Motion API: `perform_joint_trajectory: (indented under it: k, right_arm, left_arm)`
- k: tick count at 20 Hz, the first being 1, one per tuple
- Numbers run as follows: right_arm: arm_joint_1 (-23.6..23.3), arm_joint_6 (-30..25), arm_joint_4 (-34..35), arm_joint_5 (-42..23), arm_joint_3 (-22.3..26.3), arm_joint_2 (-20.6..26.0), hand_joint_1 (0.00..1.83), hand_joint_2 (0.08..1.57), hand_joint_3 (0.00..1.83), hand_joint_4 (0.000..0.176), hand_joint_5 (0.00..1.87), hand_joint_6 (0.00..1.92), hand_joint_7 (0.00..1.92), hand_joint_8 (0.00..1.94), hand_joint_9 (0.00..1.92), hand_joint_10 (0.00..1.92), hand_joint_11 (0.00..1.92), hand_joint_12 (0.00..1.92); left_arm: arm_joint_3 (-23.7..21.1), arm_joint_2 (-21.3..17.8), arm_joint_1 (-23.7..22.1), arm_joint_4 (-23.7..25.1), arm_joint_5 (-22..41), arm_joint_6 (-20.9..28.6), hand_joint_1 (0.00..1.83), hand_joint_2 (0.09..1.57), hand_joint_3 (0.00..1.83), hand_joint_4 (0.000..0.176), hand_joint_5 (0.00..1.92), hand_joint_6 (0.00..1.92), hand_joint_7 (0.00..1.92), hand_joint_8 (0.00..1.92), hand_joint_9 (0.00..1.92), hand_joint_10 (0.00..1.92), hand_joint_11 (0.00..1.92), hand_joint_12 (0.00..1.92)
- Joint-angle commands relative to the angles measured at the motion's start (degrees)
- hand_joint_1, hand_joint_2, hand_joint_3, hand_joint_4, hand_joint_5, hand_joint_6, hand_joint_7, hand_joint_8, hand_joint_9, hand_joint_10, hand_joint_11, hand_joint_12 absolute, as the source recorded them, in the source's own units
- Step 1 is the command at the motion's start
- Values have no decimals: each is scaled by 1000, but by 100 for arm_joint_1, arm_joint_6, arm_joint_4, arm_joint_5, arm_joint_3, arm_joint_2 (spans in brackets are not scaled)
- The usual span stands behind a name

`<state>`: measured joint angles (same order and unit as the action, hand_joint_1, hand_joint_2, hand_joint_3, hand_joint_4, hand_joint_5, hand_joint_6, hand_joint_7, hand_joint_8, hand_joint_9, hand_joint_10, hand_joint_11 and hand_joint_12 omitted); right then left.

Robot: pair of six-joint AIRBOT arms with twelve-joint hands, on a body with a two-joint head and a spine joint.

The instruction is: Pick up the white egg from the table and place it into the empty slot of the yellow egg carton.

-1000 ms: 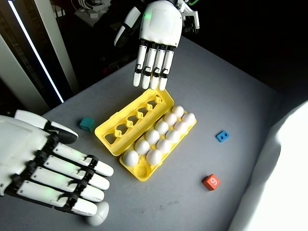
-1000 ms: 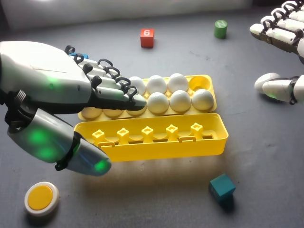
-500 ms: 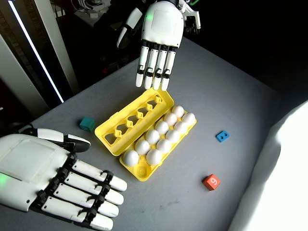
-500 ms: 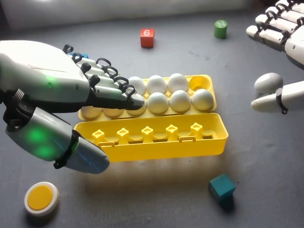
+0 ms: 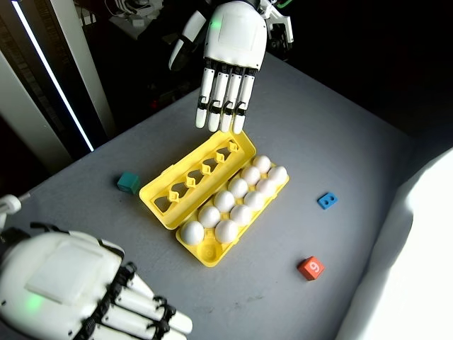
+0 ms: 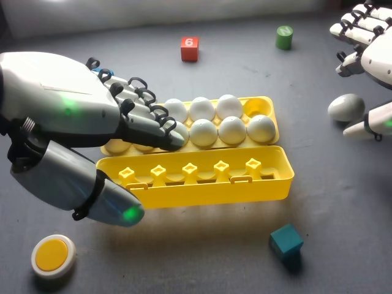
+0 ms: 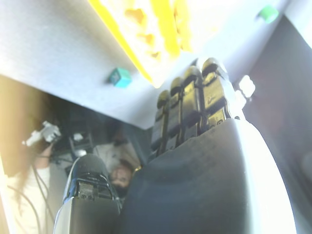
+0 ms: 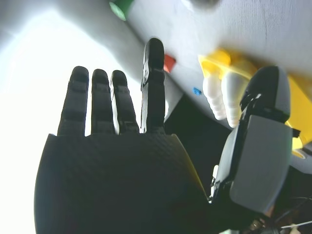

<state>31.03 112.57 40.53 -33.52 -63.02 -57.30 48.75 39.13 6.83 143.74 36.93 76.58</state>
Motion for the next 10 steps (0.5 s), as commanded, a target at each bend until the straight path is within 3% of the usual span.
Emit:
perform_joint_trajectory:
  k: [1,5,7,8,10]
  right_arm:
    - [-45,-16,-212,-599,-86,-12,531,835,16,71,706,46,0,0,0,0,0,0]
    - [63,-39,-362,-507,-508,-302,567,837,9,65,752,52,0,0,0,0,0,0]
    - [84,-331,-719,-507,-635,-368,562,838,8,56,752,46,0,0,0,0,0,0]
    - [82,-369,-784,-507,-667,-393,543,842,9,73,740,38,0,0,0,0,0,0]
    - [105,-369,-848,-462,-760,-467,565,848,10,72,736,33,0,0,0,0,0,0]
  left_arm:
    - [-11,1,-79,-199,-346,-7,0,1162,4,0,116,0,119,0,89,0,53,30]
    - [29,2,-108,-196,-344,-6,0,1159,1,0,121,7,122,6,93,6,57,35]
    - [52,3,-133,-198,-338,-7,0,1161,2,0,130,9,131,8,97,7,56,35]
    - [57,4,-148,-196,-338,-50,0,1161,2,0,128,7,129,7,96,5,51,34]
    - [67,2,-242,-188,-305,-122,0,1164,2,0,114,1,122,2,94,3,54,36]
